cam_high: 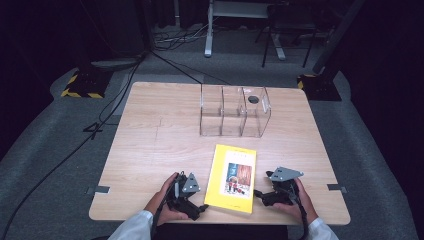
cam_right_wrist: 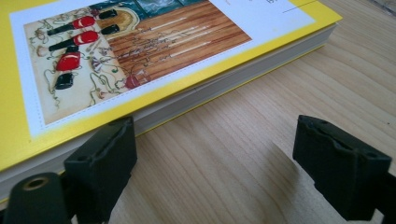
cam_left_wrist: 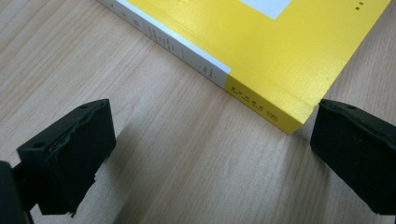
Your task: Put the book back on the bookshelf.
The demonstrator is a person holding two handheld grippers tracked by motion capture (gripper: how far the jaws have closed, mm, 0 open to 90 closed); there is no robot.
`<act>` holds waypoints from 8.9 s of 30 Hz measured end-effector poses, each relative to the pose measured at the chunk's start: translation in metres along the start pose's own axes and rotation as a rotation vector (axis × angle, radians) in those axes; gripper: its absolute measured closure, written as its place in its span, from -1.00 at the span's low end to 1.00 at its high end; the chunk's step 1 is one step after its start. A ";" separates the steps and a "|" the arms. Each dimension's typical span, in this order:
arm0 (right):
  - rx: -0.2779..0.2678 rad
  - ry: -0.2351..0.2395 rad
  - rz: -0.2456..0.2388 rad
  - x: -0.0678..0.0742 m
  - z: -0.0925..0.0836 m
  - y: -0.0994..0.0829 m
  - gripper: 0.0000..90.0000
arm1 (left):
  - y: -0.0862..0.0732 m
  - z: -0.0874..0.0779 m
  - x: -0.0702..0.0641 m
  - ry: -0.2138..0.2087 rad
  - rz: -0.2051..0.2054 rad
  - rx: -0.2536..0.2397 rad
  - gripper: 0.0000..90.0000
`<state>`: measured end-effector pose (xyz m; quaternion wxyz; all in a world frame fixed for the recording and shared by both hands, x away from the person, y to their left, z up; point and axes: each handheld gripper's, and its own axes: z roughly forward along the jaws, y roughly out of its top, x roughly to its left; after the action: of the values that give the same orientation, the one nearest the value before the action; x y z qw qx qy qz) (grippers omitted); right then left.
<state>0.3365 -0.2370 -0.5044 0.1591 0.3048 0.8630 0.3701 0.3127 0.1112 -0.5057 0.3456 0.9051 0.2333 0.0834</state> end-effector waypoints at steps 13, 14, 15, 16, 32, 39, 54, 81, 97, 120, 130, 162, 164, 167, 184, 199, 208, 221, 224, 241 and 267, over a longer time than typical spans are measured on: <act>0.010 0.051 -0.002 0.001 0.003 0.003 -0.67 | -0.002 -0.003 0.017 0.051 -0.023 -0.005 -0.99; 0.012 0.054 -0.003 0.002 0.004 0.003 -0.67 | -0.002 -0.003 0.020 0.058 -0.032 -0.007 -0.99; 0.011 0.061 -0.005 0.003 0.004 0.004 -0.67 | -0.002 -0.003 0.022 0.058 -0.037 -0.004 -0.99; 0.014 0.069 -0.016 0.005 0.005 0.005 -0.67 | -0.003 -0.003 0.025 0.064 -0.047 -0.006 -0.99; 0.129 0.114 -0.064 0.010 0.006 0.017 -0.76 | 0.003 0.002 0.052 0.046 -0.059 0.000 -0.99; 0.140 0.089 -0.039 0.012 0.012 0.022 -0.84 | 0.004 0.002 0.057 0.058 -0.065 0.002 -0.99; 0.182 0.113 -0.073 0.011 0.005 0.033 0.25 | 0.001 0.000 0.053 0.077 -0.088 0.002 -0.98; 0.376 0.116 -0.085 0.010 0.013 0.057 0.34 | 0.002 0.001 0.049 0.073 -0.088 0.000 -0.99; 0.433 0.130 -0.103 0.013 0.014 0.063 0.51 | 0.003 0.002 0.048 0.067 -0.079 0.000 -0.98; 0.255 0.162 -0.057 0.008 0.006 0.062 0.57 | 0.003 0.001 0.047 0.068 -0.081 0.003 -0.98; 0.176 0.170 -0.037 0.006 -0.001 0.067 0.58 | 0.010 -0.005 0.017 0.052 0.023 -0.057 -0.62; 0.132 0.167 -0.022 0.008 0.000 0.074 0.58 | 0.044 0.022 -0.031 0.100 0.154 -0.103 -0.54; 0.131 0.166 -0.021 0.008 0.000 0.074 0.58 | 0.043 0.021 -0.031 0.100 0.159 -0.108 -0.51; 0.126 0.163 -0.014 0.008 0.001 0.074 0.57 | 0.043 0.018 -0.031 0.092 0.183 -0.123 -0.24; 0.077 0.179 -0.073 0.012 0.001 0.065 -0.05 | 0.047 -0.005 -0.011 0.070 0.168 -0.244 0.70; -0.227 0.090 -0.145 0.010 -0.042 0.073 -0.30 | 0.046 -0.016 0.001 0.048 0.152 -0.243 0.84; -0.249 0.121 -0.251 0.020 -0.035 0.093 -0.36 | 0.044 -0.016 0.003 0.019 0.166 -0.227 0.83; -0.154 0.138 -0.319 0.024 -0.006 0.095 -0.36 | 0.038 -0.023 0.010 -0.009 0.161 -0.227 0.82; -0.114 0.127 -0.338 0.021 0.002 0.091 -0.36 | 0.037 -0.024 0.012 -0.019 0.162 -0.224 0.81; -0.025 0.008 -0.505 0.027 0.024 0.077 0.51 | 0.026 -0.037 0.025 -0.058 0.126 -0.227 0.63; -0.017 0.035 -0.512 0.054 0.015 0.104 0.58 | 0.032 -0.032 0.019 0.144 0.146 -0.162 0.56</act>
<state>0.3456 -0.1383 -0.4408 0.2351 0.0685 0.9115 0.3305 0.3307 0.1179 -0.4611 0.3928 0.8804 0.1837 0.1918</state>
